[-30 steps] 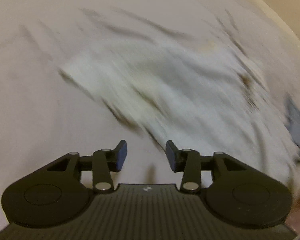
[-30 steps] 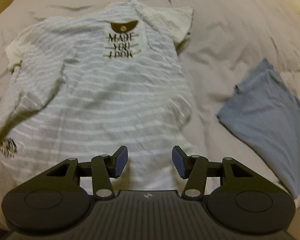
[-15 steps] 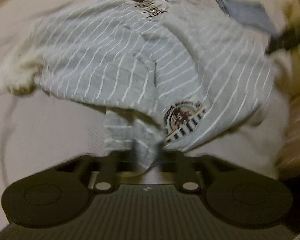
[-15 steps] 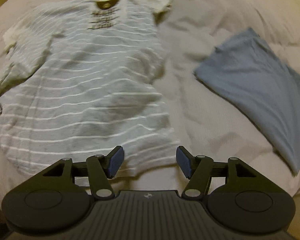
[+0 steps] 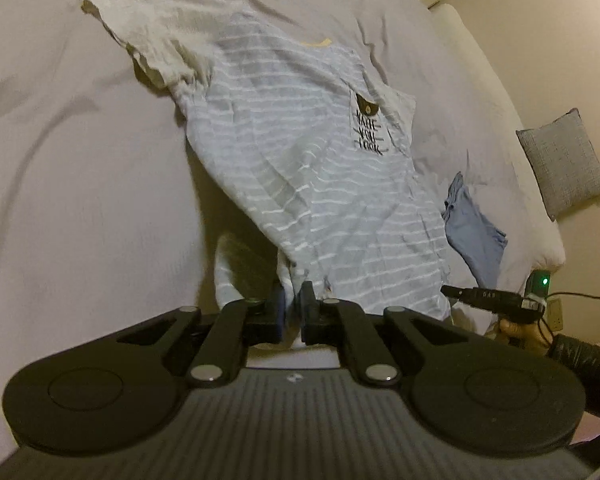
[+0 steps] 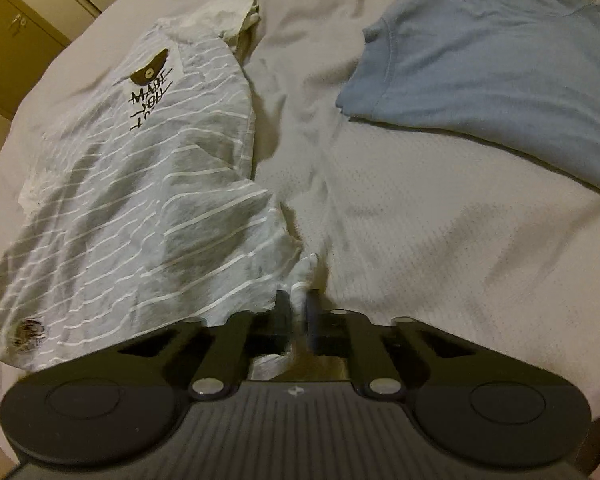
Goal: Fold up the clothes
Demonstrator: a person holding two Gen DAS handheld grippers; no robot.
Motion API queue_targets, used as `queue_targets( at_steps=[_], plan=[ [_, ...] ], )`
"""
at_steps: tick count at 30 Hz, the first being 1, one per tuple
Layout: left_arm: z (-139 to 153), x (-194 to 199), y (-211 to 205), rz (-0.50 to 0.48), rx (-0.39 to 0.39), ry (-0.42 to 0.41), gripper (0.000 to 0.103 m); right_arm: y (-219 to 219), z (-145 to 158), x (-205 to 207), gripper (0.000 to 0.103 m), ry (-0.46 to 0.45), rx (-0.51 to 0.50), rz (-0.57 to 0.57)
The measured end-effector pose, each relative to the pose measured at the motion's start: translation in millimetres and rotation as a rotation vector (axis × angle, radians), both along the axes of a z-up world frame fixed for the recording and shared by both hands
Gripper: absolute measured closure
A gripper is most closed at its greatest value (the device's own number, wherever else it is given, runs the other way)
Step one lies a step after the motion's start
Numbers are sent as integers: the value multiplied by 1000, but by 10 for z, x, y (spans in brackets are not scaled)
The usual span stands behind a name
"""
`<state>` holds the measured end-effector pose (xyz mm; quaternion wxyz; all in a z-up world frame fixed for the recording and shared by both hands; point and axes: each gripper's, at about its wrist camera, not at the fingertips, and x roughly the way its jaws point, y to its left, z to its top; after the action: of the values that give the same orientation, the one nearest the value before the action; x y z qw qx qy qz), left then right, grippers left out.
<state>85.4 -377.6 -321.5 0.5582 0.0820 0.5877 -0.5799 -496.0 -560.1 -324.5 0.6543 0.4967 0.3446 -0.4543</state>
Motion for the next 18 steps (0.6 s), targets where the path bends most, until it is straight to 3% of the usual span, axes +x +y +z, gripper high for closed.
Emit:
queue_targets(
  at_steps=[4,11,14,18],
  plan=[
    [54,-132,88,-7,-1,17,100,131,370,-122,98,24,-18,-7],
    [387,153,327,50,-6,32,100,523,1159,-416,99,81,-25,-35],
    [306,229,328,70,38,50,99,578,1103,-465,99,109,11,-26],
    [21,105,349,56,124,42,97,646,802,-343,98,189,55,11]
  ],
)
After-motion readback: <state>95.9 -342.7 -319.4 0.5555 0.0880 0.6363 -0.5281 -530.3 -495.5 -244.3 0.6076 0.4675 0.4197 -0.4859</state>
